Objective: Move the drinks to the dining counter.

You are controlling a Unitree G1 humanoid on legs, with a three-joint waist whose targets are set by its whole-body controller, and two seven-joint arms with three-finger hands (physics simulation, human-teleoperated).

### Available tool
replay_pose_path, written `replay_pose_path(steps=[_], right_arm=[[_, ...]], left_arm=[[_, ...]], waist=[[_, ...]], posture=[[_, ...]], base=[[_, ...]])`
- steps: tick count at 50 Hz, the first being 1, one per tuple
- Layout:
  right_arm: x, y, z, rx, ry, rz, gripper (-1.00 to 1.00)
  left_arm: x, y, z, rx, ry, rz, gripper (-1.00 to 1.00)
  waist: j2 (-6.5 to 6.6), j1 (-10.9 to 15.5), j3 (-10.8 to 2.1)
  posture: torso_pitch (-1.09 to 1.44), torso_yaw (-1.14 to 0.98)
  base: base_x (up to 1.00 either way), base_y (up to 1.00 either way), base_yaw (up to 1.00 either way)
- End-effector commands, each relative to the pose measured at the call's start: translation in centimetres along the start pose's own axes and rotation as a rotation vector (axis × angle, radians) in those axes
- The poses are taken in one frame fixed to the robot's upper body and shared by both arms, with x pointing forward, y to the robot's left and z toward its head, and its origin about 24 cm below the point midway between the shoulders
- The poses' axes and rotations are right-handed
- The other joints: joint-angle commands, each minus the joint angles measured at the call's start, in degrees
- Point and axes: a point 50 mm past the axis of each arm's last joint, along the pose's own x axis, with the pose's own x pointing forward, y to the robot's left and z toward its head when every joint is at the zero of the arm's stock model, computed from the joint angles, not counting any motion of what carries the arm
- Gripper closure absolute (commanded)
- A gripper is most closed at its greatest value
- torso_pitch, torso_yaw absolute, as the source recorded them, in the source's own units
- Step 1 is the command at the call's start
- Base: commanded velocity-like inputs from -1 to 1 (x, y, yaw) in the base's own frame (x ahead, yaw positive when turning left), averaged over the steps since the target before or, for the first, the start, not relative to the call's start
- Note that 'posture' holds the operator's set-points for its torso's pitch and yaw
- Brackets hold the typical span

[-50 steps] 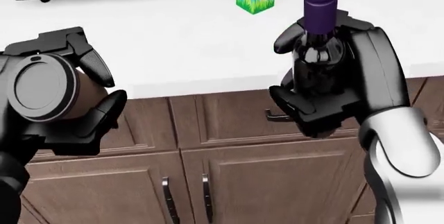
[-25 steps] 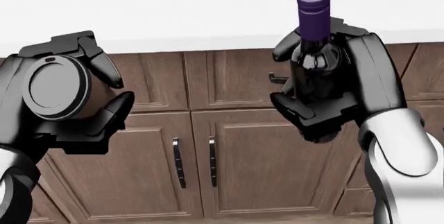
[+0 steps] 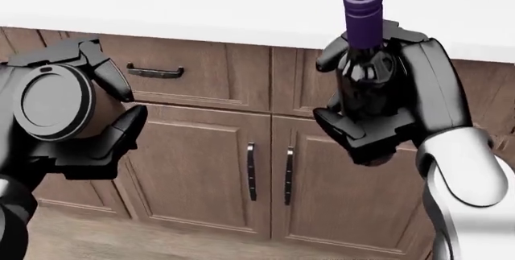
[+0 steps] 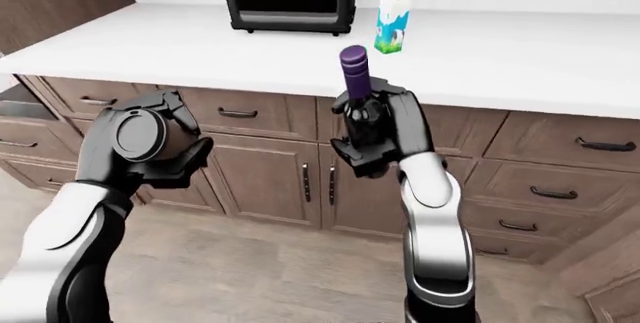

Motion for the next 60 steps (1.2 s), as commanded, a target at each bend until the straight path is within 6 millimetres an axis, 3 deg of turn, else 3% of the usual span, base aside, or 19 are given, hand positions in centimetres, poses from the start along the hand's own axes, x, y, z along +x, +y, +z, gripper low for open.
replay_pose_path(steps=[1,4,5,7,13,16,17,19,25,27,29,30,31,37,41,50,55,56,60], right_arm=[[-0.2,0.29,3.21,-0.012,-0.182,0.015,1.0],[-0.11,0.25,3.19,-0.012,-0.182,0.017,1.0],[0.0,0.27,3.25,-0.012,-0.184,0.02,1.0],[-0.02,0.29,3.34,-0.013,-0.186,0.024,1.0],[-0.18,0.32,3.33,-0.014,-0.186,0.023,1.0],[-0.23,0.39,3.28,-0.012,-0.187,0.026,1.0],[-0.24,0.41,3.26,-0.011,-0.187,0.028,1.0],[-0.25,0.44,3.26,-0.012,-0.188,0.028,1.0],[-0.37,0.5,3.13,-0.01,-0.186,0.028,1.0],[-0.39,0.49,3.13,-0.011,-0.187,0.027,1.0],[-0.4,0.51,3.1,-0.01,-0.187,0.028,1.0],[-0.36,0.53,3.02,-0.014,-0.184,0.027,1.0],[-0.35,0.54,3.04,-0.011,-0.186,0.028,1.0],[-0.23,0.49,3.3,-0.015,-0.19,0.033,1.0],[-0.13,0.48,3.33,-0.02,-0.188,0.036,1.0],[-0.21,0.45,3.29,-0.023,-0.188,0.035,1.0],[-0.49,0.42,3.12,-0.018,-0.186,0.031,1.0],[-0.46,0.45,3.1,-0.019,-0.185,0.031,1.0],[-0.53,0.46,3.04,-0.016,-0.188,0.029,1.0]], left_arm=[[-0.03,0.04,1.19,0.024,-0.078,0.015,0.79],[0.07,0.09,1.24,0.025,-0.078,0.015,0.8],[0.12,0.08,1.35,0.021,-0.08,0.016,0.8],[0.06,0.12,1.28,0.025,-0.079,0.015,0.79],[-0.09,0.32,1.28,0.026,-0.081,0.02,0.79],[-0.14,0.32,1.16,0.027,-0.081,0.019,0.79],[-0.1,0.33,1.18,0.024,-0.081,0.022,0.79],[-0.11,0.34,1.11,0.025,-0.08,0.022,0.8],[-0.11,0.18,1.01,0.024,-0.079,0.021,0.79],[-0.14,0.16,1.0,0.025,-0.079,0.021,0.79],[-0.16,0.18,1.0,0.026,-0.078,0.021,0.8],[-0.19,0.18,1.07,0.026,-0.079,0.019,0.8],[-0.18,0.22,1.1,0.025,-0.079,0.022,0.8],[-0.11,0.28,1.44,0.025,-0.083,0.021,0.8],[0.02,0.13,1.49,0.023,-0.084,0.018,0.8],[-0.07,0.29,1.37,0.025,-0.082,0.021,0.81],[-0.07,0.3,1.23,0.027,-0.081,0.022,0.8],[-0.08,0.3,1.17,0.028,-0.08,0.022,0.81],[-0.07,0.21,1.08,0.029,-0.078,0.023,0.81]], waist=[[-0.32,0.26,-1.53],[4.51,-0.12,-2.67],[2.64,0.39,-2.3],[2.59,0.41,-2.37],[-1.56,0.48,-1.71],[-6.26,0.39,-2.5],[-3.73,-0.06,-2.01],[-4.44,0.42,-1.96],[-1.06,0.34,-1.61],[1.04,0.02,-1.74],[5.13,-0.08,-2.95],[2.61,0.43,-2.23],[3.21,0.22,-2.48],[-0.44,0.6,-2.23],[-5.29,0.53,-2.36],[-1.53,0.4,-1.74],[4.74,-0.05,-2.49],[2.63,0.98,-2.31],[1.21,1.24,-3.09]], posture=[[0.0,0.0],[0.0,0.0],[0.0,0.0],[0.0,0.0],[0.0,0.0],[0.0,0.0],[0.0,0.0],[0.0,0.0],[0.0,0.0],[0.0,0.0],[0.0,0.0],[0.0,0.0],[0.0,0.0],[0.0,0.0],[0.0,0.0],[0.0,0.0],[0.0,0.0],[0.0,0.0],[0.0,0.0]], base=[[0.0,0.0,0.41],[0.0,0.0,0.4],[0.0,0.0,0.4],[0.0,0.0,0.4],[0.0,0.0,0.4],[0.0,0.0,0.4],[0.0,0.0,0.4],[0.0,0.0,0.41],[0.0,0.0,0.4],[0.0,0.0,0.41],[0.0,0.0,0.4],[0.0,0.0,0.41],[0.0,0.0,0.41],[0.0,0.0,0.4],[0.0,0.0,0.41],[0.0,0.0,0.41],[0.0,0.0,0.42],[0.0,0.0,0.77],[0.0,0.0,0.79]])
